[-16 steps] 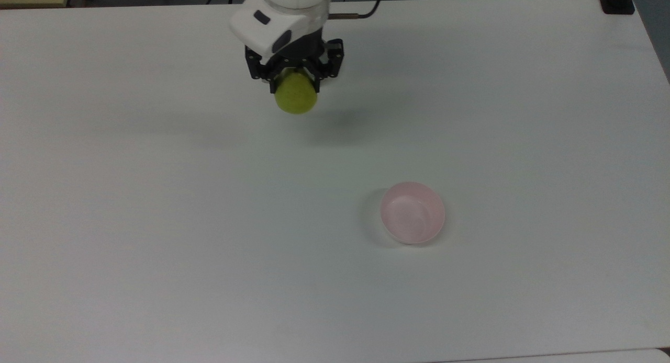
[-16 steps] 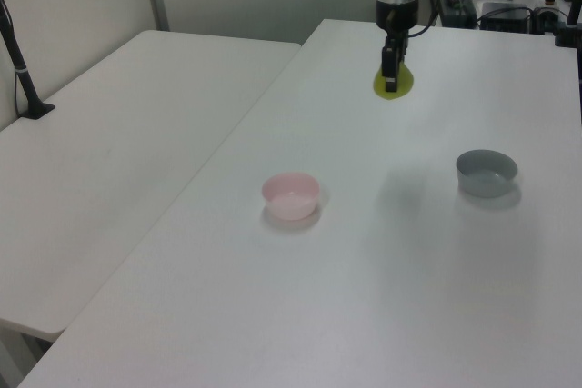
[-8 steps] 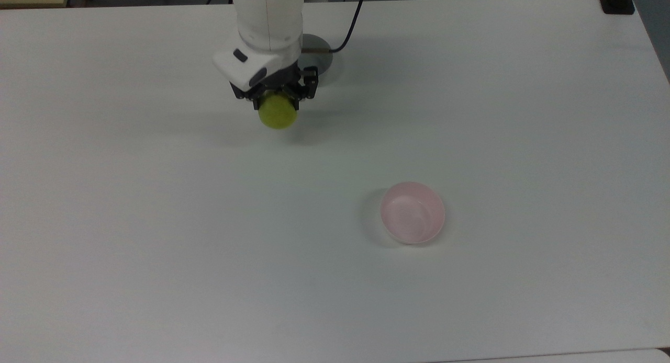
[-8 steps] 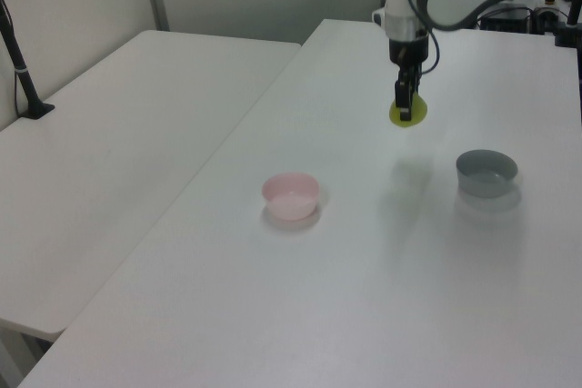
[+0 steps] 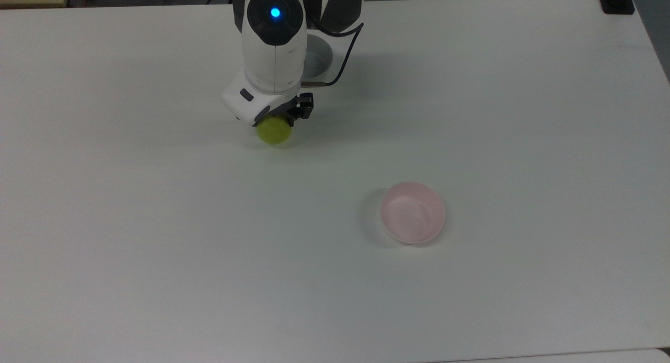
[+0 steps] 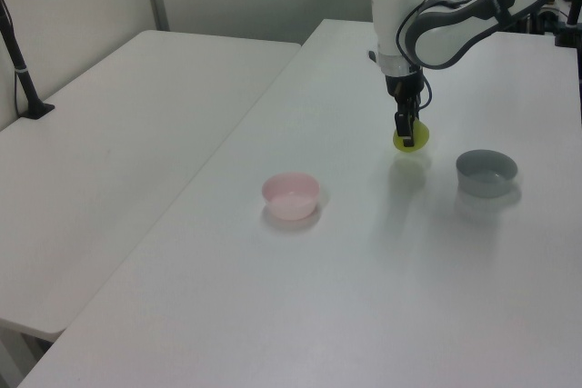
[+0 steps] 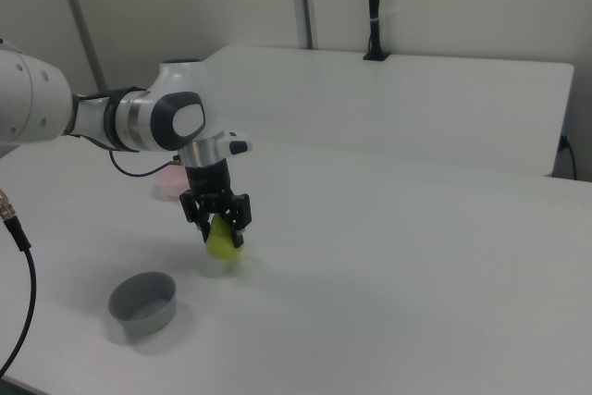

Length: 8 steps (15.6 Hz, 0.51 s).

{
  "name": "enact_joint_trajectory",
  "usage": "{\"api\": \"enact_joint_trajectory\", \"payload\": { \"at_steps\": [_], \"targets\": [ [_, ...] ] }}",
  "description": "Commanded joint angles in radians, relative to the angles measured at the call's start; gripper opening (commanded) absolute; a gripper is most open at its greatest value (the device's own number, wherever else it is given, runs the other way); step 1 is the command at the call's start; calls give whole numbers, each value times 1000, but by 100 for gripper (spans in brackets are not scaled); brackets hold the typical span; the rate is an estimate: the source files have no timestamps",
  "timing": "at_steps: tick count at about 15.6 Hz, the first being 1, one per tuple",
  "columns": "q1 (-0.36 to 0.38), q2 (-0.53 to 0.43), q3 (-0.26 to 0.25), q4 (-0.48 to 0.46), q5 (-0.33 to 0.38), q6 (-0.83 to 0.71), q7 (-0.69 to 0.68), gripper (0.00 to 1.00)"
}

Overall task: Pick up a pear from the bowl
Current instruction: 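Carry the pear toward the grey bowl and lower it to the table, then open the gripper to release the pear beside the grey bowl and rise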

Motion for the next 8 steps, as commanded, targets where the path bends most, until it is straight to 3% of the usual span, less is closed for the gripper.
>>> {"api": "enact_joint_trajectory", "payload": {
  "at_steps": [1,2,4,7,8],
  "targets": [
    [-9,12,2,-7,-19,14,-17,30],
    [-9,17,2,-9,-22,14,-17,33],
    [-10,15,0,-6,-25,12,-28,51],
    [-9,15,2,-1,-25,9,-26,95],
    [-9,12,2,1,-25,3,-25,100]
  ]
}}
